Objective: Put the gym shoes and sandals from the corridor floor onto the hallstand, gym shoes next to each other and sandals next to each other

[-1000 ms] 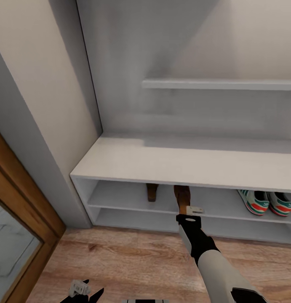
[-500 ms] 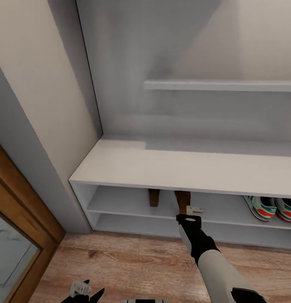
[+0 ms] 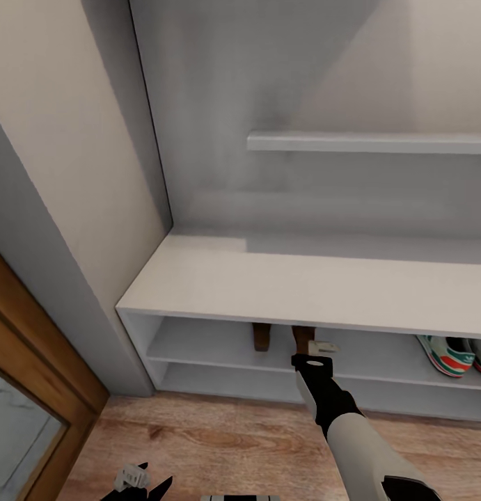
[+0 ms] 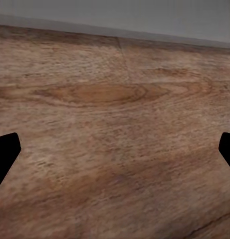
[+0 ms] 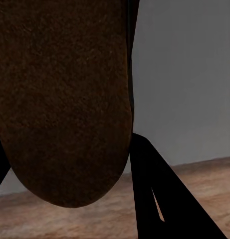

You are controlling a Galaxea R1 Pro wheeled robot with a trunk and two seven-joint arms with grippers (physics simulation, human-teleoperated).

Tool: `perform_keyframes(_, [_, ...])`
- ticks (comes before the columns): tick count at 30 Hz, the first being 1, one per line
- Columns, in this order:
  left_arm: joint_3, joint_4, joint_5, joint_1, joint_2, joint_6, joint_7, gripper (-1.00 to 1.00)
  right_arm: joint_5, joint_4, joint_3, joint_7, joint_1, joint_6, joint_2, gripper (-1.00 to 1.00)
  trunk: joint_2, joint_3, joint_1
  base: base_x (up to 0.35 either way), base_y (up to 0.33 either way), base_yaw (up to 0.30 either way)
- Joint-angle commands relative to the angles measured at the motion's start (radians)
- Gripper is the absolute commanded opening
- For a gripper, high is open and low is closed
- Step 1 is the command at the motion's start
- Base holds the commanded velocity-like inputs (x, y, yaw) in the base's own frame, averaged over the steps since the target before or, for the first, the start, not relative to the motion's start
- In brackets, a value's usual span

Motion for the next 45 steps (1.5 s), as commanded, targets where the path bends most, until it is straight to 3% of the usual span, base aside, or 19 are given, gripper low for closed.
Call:
perform_keyframes(1, [0.003,0.001,0.005,-0.001,0.0,0.001,-0.007,1.0,0.007,-0.002,-0.005,-0.001,0.0,0.007,0.001,-1.0,0.0,-0.001,0.0,0.017,0.009,0.0])
perform_keyframes(31, [0.003,0.001,0.005,-0.001,-0.001,0.0,-0.007,1.0,0.007,-0.002,-0.005,-0.001,0.0,0.008,0.001,-1.0,0.0,-0.001,0.0,0.048,0.026,0.0])
perform_keyframes(32, [0.003,0.001,0.005,-0.001,-0.001,0.0,-0.007,1.0,0.007,-0.002,-0.005,-0.001,0.0,0.008,0.001,1.0,0.0,-0.001,0.0,0.002,0.0,0.0])
perform_keyframes(45, [0.003,0.001,0.005,-0.001,-0.001,0.0,-0.007,1.0,0.009,-0.003,-0.005,0.0,0.0,0.009,0.001,1.0,0.0,-0.001,0.0,0.0,0.0,0.0])
